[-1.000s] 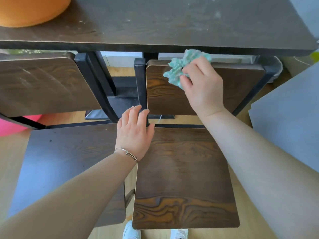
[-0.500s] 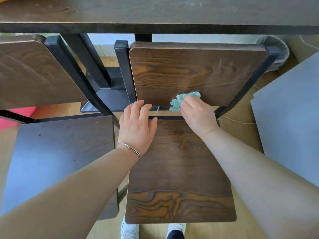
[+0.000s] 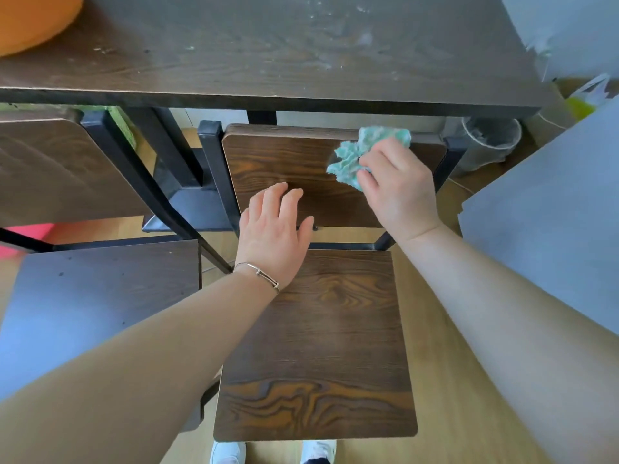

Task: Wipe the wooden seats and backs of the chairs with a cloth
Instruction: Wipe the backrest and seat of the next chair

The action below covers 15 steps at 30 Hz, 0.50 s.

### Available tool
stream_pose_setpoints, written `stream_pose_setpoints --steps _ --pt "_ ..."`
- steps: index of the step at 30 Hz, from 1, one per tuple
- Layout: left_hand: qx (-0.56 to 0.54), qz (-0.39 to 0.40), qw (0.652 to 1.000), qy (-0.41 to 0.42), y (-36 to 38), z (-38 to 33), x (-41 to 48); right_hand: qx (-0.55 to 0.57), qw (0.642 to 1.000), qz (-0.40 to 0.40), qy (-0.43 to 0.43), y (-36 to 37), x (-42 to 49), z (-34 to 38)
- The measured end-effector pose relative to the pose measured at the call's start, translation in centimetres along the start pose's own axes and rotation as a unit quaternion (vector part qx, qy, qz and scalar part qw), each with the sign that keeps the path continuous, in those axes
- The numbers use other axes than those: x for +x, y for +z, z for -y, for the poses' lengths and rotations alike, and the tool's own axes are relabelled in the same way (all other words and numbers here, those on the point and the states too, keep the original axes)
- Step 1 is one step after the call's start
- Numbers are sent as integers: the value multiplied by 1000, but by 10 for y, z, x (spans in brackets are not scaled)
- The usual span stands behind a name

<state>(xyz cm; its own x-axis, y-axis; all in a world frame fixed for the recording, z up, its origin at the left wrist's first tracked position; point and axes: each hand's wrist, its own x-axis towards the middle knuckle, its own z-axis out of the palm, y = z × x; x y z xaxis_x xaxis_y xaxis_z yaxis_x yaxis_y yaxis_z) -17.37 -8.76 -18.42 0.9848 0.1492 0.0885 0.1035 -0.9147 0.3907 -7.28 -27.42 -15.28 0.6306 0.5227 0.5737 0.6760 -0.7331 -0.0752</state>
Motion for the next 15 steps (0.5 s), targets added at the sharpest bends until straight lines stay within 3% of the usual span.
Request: stream_pose_setpoints --steps 10,12,15 --pt "17 38 999 6 19 10 -12 6 983 183 24 71 -98 -13" --pt "16 39 999 6 17 7 -13 9 986 162 26 57 -88 -16" --pt "9 40 999 13 12 -5 -10 5 998 53 37 17 -49 -28"
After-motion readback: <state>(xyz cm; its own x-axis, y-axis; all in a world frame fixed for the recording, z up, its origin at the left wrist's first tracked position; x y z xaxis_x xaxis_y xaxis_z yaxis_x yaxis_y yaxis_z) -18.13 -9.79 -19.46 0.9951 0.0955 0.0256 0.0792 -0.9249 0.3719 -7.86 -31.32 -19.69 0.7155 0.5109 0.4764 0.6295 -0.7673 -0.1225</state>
